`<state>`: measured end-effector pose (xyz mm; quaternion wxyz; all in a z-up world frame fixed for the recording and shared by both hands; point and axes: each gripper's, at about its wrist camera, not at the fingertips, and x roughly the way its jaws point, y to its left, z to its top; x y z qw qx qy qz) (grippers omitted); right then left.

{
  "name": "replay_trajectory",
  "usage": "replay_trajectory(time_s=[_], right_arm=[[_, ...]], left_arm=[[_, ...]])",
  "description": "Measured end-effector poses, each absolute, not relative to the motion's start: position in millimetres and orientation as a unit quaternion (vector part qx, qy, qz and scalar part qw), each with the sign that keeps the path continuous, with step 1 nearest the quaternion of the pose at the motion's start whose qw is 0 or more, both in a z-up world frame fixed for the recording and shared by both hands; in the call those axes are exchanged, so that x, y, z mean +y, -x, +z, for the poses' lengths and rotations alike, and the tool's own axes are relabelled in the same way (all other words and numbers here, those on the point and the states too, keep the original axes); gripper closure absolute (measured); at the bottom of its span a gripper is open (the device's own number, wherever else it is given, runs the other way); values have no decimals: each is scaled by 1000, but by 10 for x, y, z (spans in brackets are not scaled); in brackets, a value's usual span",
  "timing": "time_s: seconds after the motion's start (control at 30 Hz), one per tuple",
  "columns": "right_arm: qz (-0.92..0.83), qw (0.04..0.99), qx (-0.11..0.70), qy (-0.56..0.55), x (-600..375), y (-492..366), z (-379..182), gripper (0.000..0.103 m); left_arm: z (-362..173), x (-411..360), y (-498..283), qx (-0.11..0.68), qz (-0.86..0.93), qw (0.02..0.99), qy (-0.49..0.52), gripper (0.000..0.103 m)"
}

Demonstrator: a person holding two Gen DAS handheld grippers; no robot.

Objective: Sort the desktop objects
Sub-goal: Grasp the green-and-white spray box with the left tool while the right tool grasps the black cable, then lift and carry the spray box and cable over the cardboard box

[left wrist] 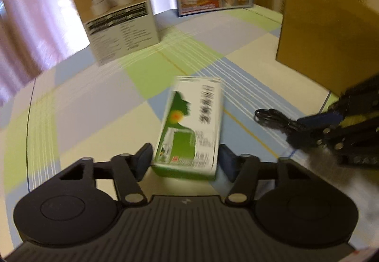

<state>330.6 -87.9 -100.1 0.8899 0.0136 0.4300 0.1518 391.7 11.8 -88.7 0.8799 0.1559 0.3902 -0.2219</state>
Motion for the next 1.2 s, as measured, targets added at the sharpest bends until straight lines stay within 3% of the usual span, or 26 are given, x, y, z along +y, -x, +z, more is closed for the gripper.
replay_trajectory(time_s=[0.57, 0.67, 0.73, 1.2], right_arm=[[179, 860, 476, -35, -1163, -2114, -759, 91], [179, 861, 475, -34, -1156, -2073, -752, 76], [175, 864, 471, -29, -1149, -2074, -758, 55], [221, 854, 469, 37, -943, -2063, -931, 58]], left_arm=[[-754, 44, -1957, 453, -139, 879, -56, 51], [-674, 26, -1792, 450, -122, 883, -59, 40], [-602, 34, -1723, 440, -110, 889, -53, 35], [-739, 87, -1948, 407, -114, 906, -1, 31]])
